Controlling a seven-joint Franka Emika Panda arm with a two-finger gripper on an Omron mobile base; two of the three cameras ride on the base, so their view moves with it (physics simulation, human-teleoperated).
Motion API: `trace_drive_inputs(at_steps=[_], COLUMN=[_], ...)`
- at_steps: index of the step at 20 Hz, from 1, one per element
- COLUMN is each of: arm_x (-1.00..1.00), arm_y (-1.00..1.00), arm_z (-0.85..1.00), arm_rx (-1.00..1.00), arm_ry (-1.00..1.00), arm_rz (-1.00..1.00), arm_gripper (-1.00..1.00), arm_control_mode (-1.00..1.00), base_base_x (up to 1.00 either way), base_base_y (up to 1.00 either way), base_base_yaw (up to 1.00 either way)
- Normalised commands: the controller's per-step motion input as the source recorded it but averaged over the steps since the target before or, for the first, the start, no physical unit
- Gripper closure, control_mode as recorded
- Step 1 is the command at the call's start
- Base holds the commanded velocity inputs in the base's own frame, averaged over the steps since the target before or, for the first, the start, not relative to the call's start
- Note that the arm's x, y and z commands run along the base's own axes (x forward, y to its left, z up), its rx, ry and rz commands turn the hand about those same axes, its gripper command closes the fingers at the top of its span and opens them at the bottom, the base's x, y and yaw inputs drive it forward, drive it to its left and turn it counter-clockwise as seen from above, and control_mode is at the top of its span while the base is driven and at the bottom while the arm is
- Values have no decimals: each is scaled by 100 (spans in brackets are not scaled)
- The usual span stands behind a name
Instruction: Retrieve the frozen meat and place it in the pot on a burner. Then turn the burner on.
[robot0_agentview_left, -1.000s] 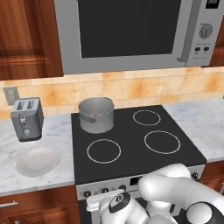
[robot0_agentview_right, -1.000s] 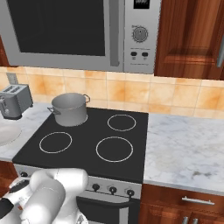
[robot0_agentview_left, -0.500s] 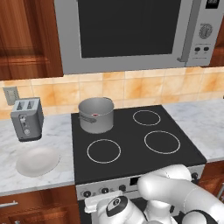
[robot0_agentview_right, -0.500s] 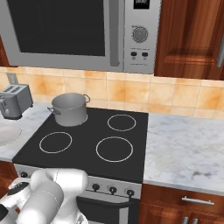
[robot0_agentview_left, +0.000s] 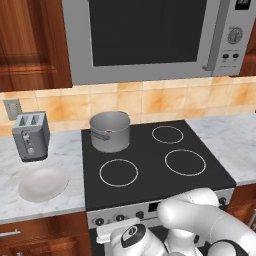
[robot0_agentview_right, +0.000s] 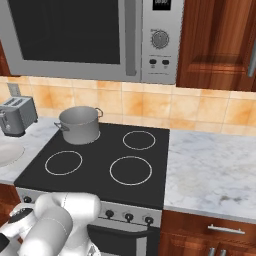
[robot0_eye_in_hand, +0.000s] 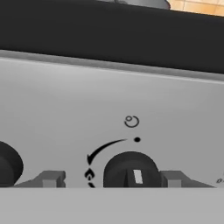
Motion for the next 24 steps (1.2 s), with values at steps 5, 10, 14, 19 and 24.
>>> trace_drive_inputs(at_steps=[5,10,14,19,24], arm_x=[0,0,0,0,0], arm_y=[0,11,34,42,37], arm_z=[0,12,17,10,0], arm_rx=[0,-12,-37,-50,-53], arm_ry=[0,0,0,0,0], arm_rz=[0,0,0,0,0], arm_gripper=[100,100,100,100,100], arm_control_mode=[-100,-100,-100,-100,-100], base_base_x=[0,0,0,0,0], base_base_y=[0,0,0,0,0], base_base_yaw=[0,0,0,0,0])
